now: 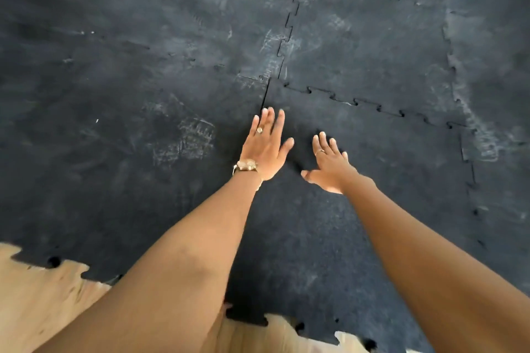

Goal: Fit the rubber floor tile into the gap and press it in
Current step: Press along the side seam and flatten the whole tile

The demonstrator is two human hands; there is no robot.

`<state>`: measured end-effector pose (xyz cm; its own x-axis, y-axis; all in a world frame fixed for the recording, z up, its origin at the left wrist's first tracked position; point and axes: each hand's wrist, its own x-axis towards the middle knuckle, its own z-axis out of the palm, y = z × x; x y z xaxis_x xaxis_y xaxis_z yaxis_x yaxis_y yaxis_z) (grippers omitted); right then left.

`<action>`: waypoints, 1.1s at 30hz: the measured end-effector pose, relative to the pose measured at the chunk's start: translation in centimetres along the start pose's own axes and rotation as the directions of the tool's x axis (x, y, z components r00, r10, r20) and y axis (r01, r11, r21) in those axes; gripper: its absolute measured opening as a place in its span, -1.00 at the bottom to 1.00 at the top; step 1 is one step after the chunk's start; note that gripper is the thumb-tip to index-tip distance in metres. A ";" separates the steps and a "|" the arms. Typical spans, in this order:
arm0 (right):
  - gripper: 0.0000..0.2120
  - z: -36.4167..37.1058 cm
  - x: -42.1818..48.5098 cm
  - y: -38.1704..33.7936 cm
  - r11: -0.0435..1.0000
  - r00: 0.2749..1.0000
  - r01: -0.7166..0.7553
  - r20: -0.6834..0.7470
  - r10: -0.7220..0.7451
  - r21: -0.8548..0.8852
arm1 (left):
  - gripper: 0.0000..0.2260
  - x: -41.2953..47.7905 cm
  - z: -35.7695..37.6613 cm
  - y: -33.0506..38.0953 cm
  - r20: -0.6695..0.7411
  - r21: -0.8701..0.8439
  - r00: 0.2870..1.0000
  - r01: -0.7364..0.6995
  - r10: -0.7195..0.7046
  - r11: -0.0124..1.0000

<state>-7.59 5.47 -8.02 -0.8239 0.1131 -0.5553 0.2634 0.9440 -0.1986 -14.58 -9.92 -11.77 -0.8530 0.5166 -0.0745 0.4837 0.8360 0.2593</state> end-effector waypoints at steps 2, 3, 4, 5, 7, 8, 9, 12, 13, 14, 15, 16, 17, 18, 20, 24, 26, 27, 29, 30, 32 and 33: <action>0.06 1.1 -2.4 -0.2 1.000 0.998 -0.006 0.068 0.007 -0.003 | -0.39 -4.1 0.2 -0.4 0.054 0.101 0.993 -0.111 0.106 0.989; 0.15 1.3 -3.5 -0.3 1.000 0.994 -0.009 0.108 0.011 -0.017 | -0.38 -6.5 0.4 -0.4 0.064 0.125 0.987 -0.156 0.148 0.980; 0.22 1.4 -4.3 -0.4 1.000 0.989 -0.012 0.146 0.016 -0.027 | -0.37 -8.5 0.6 -0.4 0.065 0.139 0.981 -0.189 0.181 0.972; 0.28 1.6 -5.1 -0.8 0.999 0.984 -0.016 0.179 0.021 -0.028 | -0.37 -10.0 0.5 -0.3 0.067 0.153 0.976 -0.215 0.207 0.965; 0.37 2.2 -6.6 -1.8 0.999 0.976 -0.020 0.216 0.029 -0.046 | -0.38 -11.1 0.4 -0.3 0.074 0.155 0.973 -0.230 0.220 0.961; 0.40 2.7 -7.2 -2.2 0.997 0.975 -0.021 0.220 0.036 -0.072 | -0.39 -10.9 0.3 -0.2 0.079 0.150 0.976 -0.215 0.205 0.965; 0.43 3.3 -7.6 -2.6 0.995 0.975 -0.022 0.219 0.043 -0.099 | -0.40 -10.6 0.4 -0.2 0.088 0.140 0.981 -0.186 0.175 0.973; 0.45 3.9 -8.1 -3.1 0.990 0.979 -0.047 0.190 0.071 -0.130 | -0.39 -8.9 0.4 0.5 0.085 0.056 0.993 -0.088 0.083 0.995; 0.46 3.9 -8.1 -3.1 0.990 0.982 -0.058 0.170 0.080 -0.131 | -0.39 -8.2 0.4 0.6 0.074 0.038 0.994 -0.082 0.079 0.996; 0.46 3.8 -8.1 -3.1 0.989 0.985 -0.067 0.150 0.087 -0.132 | -0.40 -7.4 0.3 0.7 0.056 0.037 0.993 -0.106 0.104 0.994; 0.48 3.8 -8.0 -3.2 0.989 0.986 -0.076 0.137 0.094 -0.130 | -0.42 -6.7 0.3 0.7 0.045 0.054 0.988 -0.152 0.150 0.987; 0.49 3.8 -8.0 -3.3 0.988 0.987 -0.086 0.128 0.102 -0.125 | -0.43 -6.2 0.2 0.6 0.044 0.075 0.981 -0.194 0.191 0.978; 0.49 3.8 -8.1 -3.3 0.989 0.987 -0.094 0.118 0.108 -0.118 | -0.43 -5.9 0.3 0.5 0.035 0.077 0.976 -0.217 0.215 0.973; 0.50 3.9 -8.1 -3.2 0.989 0.988 -0.097 0.107 0.109 -0.113 | -0.43 -5.9 0.5 0.3 0.009 0.069 0.974 -0.225 0.225 0.972; 0.50 4.1 -8.0 -3.0 0.990 0.991 -0.097 0.086 0.106 -0.099 | -0.42 -6.2 0.6 0.1 -0.047 0.015 0.968 -0.247 0.247 0.969; 0.51 4.4 -7.8 -2.8 0.992 0.992 -0.101 0.065 0.107 -0.081 | -0.43 -5.8 1.1 -0.2 -0.052 -0.015 0.972 -0.230 0.229 0.973; 0.51 4.2 -7.7 -2.9 0.991 0.990 -0.113 0.079 0.119 -0.076 | -0.46 -5.6 1.0 -0.1 -0.038 0.005 0.978 -0.206 0.206 0.979; 0.51 4.1 -7.8 -3.0 0.991 0.990 -0.111 0.082 0.117 -0.075 | -0.46 -5.6 1.0 0.0 -0.027 0.012 0.978 -0.205 0.205 0.979; 0.50 4.0 -7.7 -3.1 0.992 0.991 -0.106 0.080 0.111 -0.070 | -0.47 -5.6 0.9 0.0 -0.018 0.024 0.976 -0.217 0.218 0.976; 0.50 4.0 -7.7 -3.1 0.992 0.991 -0.105 0.081 0.110 -0.067 | -0.47 -5.5 0.9 0.0 -0.014 0.027 0.976 -0.218 0.219 0.975; 0.51 4.1 -7.7 -2.9 0.994 0.991 -0.101 0.079 0.104 -0.042 | -0.47 -5.6 1.0 0.0 0.001 0.035 0.978 -0.208 0.208 0.977; 0.51 4.1 -7.8 -2.8 0.995 0.992 -0.095 0.076 0.097 -0.024 | -0.48 -5.7 1.0 0.0 0.015 0.040 0.980 -0.197 0.196 0.980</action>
<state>0.11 0.71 -6.45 -0.7541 0.1804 -0.6315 0.3290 0.9360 -0.1255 -9.49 -12.67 -12.29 -0.7385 0.6732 -0.0362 0.6494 0.7248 0.2301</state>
